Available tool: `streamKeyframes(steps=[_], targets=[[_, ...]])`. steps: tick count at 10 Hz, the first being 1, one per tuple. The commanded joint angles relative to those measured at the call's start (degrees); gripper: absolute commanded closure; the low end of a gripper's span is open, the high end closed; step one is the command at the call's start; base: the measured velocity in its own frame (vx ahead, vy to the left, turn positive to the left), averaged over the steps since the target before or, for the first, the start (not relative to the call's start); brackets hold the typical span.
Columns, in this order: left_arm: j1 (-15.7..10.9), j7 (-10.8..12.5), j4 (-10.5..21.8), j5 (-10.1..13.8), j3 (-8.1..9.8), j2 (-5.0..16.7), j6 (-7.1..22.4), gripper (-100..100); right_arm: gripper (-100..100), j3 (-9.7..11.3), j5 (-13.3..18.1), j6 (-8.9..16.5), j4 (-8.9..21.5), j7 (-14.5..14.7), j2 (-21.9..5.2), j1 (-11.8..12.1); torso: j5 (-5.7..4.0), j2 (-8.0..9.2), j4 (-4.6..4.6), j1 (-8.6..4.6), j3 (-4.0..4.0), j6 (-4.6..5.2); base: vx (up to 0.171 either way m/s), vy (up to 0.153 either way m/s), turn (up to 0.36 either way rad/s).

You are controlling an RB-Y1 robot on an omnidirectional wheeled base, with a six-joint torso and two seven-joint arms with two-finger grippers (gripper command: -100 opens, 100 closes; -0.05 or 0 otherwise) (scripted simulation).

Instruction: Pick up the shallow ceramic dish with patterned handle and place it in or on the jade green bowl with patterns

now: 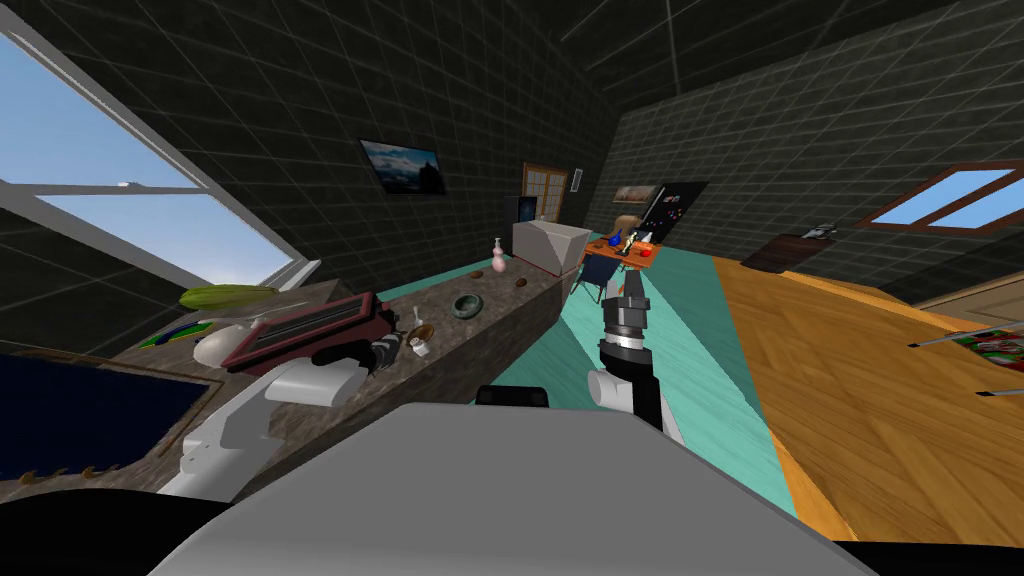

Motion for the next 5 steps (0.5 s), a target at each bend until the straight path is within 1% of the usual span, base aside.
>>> streamKeyframes(steps=[1,2,3,4,5], targets=[[0.45,-0.31,0.8,0.86,0.13,0.33,1.91,-100,0,0.0,0.0,0.0,0.0,0.0,0.0,0.0,0.0,0.0,0.0,0.0,0.0,0.0,0.015,-0.015,-0.173],[0.6,-0.39,1.26,1.22,-0.03,0.39,2.81,-100,0,0.0,0.0,0.0,0.0,0.0,0.0,0.0,0.0,-0.01,0.0,0.0,-0.01,-0.02,0.017,-0.017,-0.103],[1.02,-0.44,2.02,1.69,-0.57,0.24,3.81,-100,0,0.0,0.0,0.0,0.0,0.0,0.0,0.01,-0.01,0.0,0.0,-0.01,0.0,-0.04,0.026,-0.026,-0.09],[0.76,-0.28,1.24,1.43,-0.23,0.35,3.36,-100,0,0.0,0.0,0.0,0.0,0.0,0.0,0.01,-0.01,-0.03,-0.01,-0.04,-0.01,-0.03,0.009,-0.011,-0.011],[0.76,-0.27,1.29,1.5,-0.27,0.36,3.69,0,0,-0.01,0.0,0.0,0.0,0.0,0.0,0.01,-0.01,0.01,0.0,0.0,0.01,-0.05,0.0,0.0,0.0]])
